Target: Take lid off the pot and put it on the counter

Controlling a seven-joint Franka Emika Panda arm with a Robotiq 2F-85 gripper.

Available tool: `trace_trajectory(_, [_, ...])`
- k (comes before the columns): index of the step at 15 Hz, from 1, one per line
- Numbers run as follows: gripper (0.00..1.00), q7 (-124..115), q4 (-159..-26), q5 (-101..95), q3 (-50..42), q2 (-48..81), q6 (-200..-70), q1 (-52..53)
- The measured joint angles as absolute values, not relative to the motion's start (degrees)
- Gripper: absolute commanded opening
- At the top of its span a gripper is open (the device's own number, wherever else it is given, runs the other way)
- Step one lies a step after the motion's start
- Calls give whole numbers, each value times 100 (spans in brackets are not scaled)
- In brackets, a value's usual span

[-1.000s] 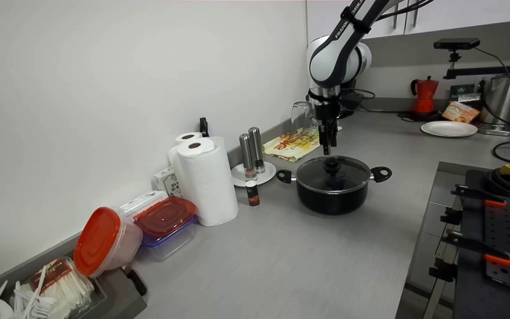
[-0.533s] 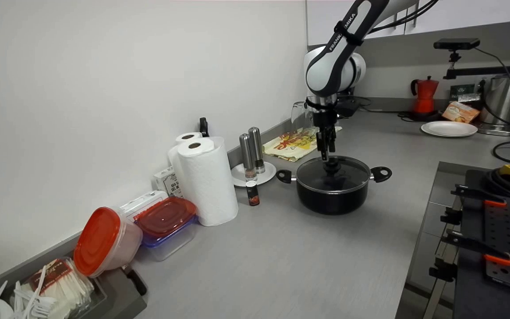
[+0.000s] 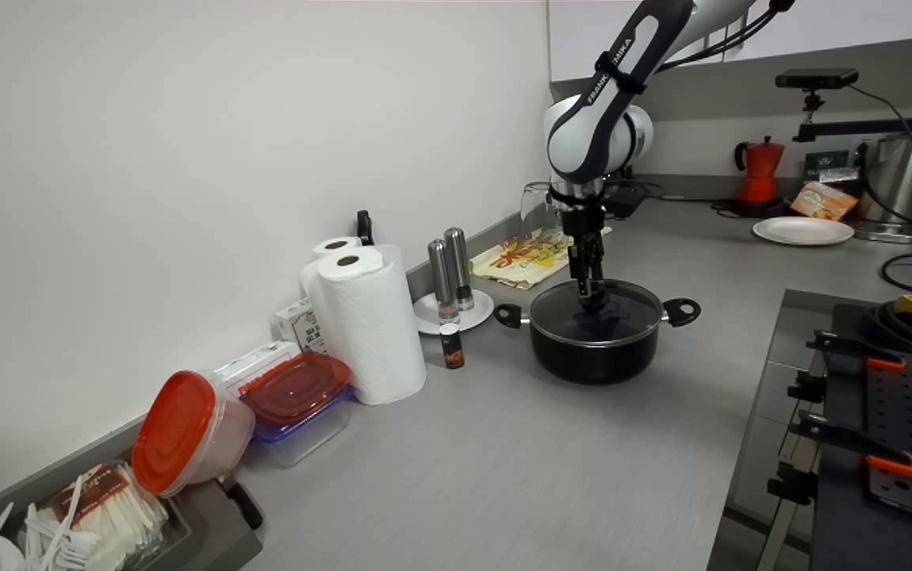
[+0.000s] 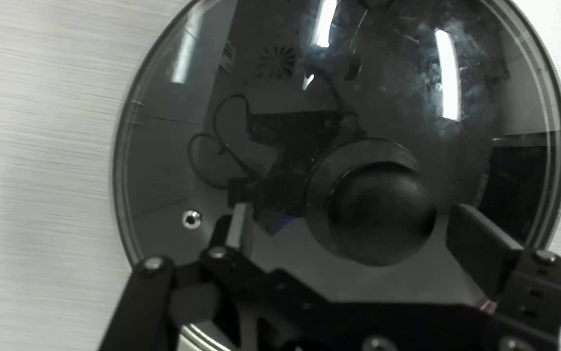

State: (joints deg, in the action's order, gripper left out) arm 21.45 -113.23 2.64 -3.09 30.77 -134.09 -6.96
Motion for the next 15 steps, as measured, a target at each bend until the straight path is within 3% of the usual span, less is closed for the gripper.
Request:
trace_trajectory(2, [100,2145,-11313,264,-253,3087,-13376,-735])
trace_trajectory(3, [75,2146,-11307,265,-229,3087,-13357,-751])
trace_trajectory(4, [74,2146,-11300,265,-207,3087,-13337,-763])
trace_trajectory(9, [36,2146,-11270,265,-142,3088,-13241,-811])
trace_trajectory(12, [25,2146,-11208,271,-100,3068,-13121,-841])
trace_trajectory(15, [25,2146,-11180,273,-80,3078,-13080,-864])
